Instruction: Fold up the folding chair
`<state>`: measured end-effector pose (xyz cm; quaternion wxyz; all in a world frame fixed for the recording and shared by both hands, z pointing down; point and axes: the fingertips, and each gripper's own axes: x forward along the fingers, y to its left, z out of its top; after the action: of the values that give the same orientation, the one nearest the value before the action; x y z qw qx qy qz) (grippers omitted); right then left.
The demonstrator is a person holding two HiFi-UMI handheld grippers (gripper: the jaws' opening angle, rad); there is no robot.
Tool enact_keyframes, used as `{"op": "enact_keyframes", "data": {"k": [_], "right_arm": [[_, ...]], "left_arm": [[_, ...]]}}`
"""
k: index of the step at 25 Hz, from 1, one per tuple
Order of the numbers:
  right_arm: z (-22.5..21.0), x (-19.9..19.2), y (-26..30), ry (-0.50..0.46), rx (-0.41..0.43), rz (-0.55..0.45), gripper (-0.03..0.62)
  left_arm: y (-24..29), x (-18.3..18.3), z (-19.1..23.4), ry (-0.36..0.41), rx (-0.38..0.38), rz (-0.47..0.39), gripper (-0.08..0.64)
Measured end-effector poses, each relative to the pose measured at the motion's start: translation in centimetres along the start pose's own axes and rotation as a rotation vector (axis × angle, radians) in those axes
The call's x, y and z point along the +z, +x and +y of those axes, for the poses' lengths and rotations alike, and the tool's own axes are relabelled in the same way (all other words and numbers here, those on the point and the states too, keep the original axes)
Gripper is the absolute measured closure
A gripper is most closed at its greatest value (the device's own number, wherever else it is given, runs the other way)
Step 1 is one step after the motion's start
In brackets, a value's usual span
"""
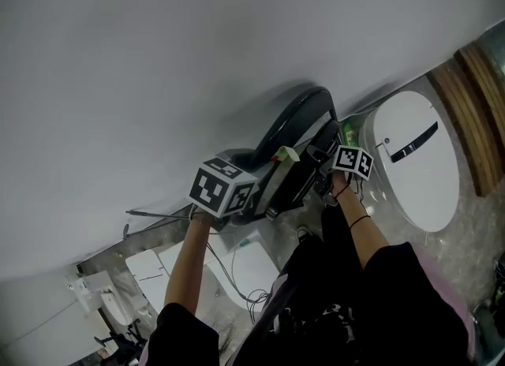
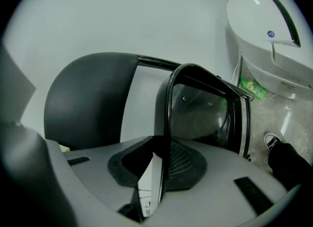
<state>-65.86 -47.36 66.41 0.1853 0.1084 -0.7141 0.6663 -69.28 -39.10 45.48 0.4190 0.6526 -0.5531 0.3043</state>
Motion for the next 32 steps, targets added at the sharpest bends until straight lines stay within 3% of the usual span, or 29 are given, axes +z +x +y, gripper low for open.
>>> {"op": "enact_keyframes", "data": {"k": [8, 14, 19, 22, 26, 32], "right_arm": [[1.6, 1.0, -0.5, 0.016, 0.027, -0.079, 0.526], [1.4, 2.6, 0.4, 0.062, 0.017, -0.138, 0.526], [1.3, 2.8, 0.2, 0.031, 0.019, -0.138, 0.526], [1.4, 2.7, 0.5, 0.010, 0.021, -0.095, 0.523], [2.2, 1.9, 0.3, -0.068, -0.007, -0.024, 0.428], [2.5, -0.7, -2.6, -0.109, -0.004, 0.021, 0.419]], "left_arm": [[-1.1, 1.4, 0.3, 0.082, 0.008, 0.031, 0.463], [-0.1, 3.0, 2.7, 0.127, -0.056, 0.083, 0.462], [0.3, 3.3, 2.4, 0.037, -0.134, 0.010, 0.463], [0.4, 3.4, 2.8, 0.026, -0.099, -0.011, 0.456], [0.1, 3.3, 3.7, -0.031, -0.063, -0.024, 0.393], [-1.3, 1.9, 4.2, -0.077, -0.038, -0.061, 0.354]]}}
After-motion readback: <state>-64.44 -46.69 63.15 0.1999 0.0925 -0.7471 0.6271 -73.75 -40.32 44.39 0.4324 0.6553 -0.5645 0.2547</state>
